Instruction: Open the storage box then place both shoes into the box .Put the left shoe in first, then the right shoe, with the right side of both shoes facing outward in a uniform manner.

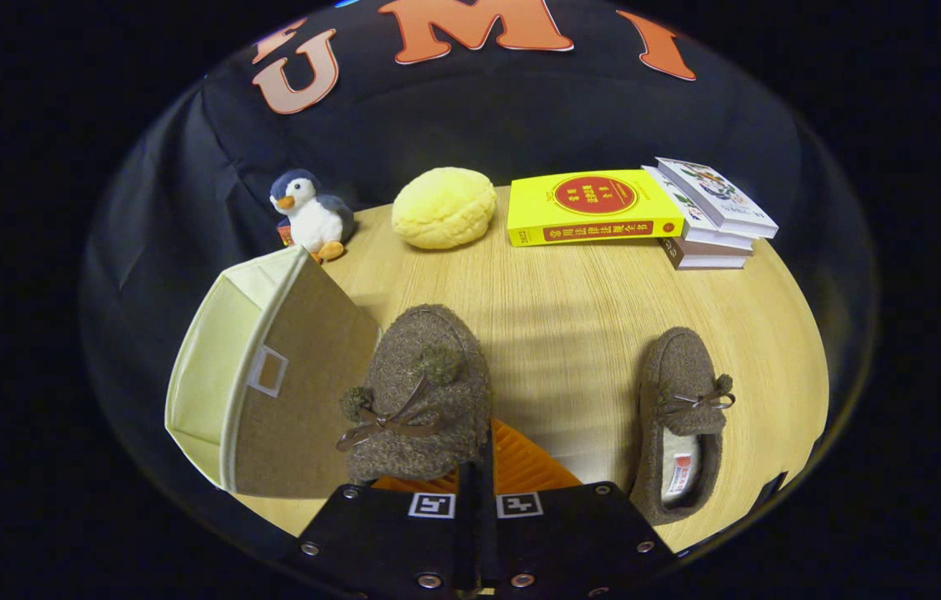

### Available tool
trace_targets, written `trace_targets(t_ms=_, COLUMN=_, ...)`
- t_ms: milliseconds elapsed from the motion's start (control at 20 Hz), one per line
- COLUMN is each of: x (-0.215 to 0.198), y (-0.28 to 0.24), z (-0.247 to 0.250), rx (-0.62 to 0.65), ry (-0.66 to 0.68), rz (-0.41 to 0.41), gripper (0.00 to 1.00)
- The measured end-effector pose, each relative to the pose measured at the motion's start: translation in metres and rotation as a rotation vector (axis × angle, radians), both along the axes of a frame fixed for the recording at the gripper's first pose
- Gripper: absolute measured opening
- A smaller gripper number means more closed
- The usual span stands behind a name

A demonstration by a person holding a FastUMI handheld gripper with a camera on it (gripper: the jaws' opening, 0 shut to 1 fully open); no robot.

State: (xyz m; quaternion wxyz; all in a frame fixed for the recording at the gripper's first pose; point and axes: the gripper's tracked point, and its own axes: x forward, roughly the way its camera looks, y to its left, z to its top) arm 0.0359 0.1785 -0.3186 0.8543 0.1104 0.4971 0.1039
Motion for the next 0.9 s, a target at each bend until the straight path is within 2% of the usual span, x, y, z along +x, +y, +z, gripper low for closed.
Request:
trace_targets(t_ms=200, x=0.013, y=0.036, z=0.054, rx=0.067, ry=-0.033, rz=-0.028, gripper=0.03)
trace_targets(t_ms=500, x=0.025, y=0.108, z=0.11, rx=0.081, ry=-0.085, rz=0.023, gripper=0.04)
trace_targets(t_ms=650, x=0.026, y=0.146, z=0.116, rx=0.077, ry=-0.083, rz=0.055, gripper=0.04)
trace_targets(t_ms=900, x=0.021, y=0.197, z=0.094, rx=0.056, ry=-0.024, rz=0.071, gripper=0.04)
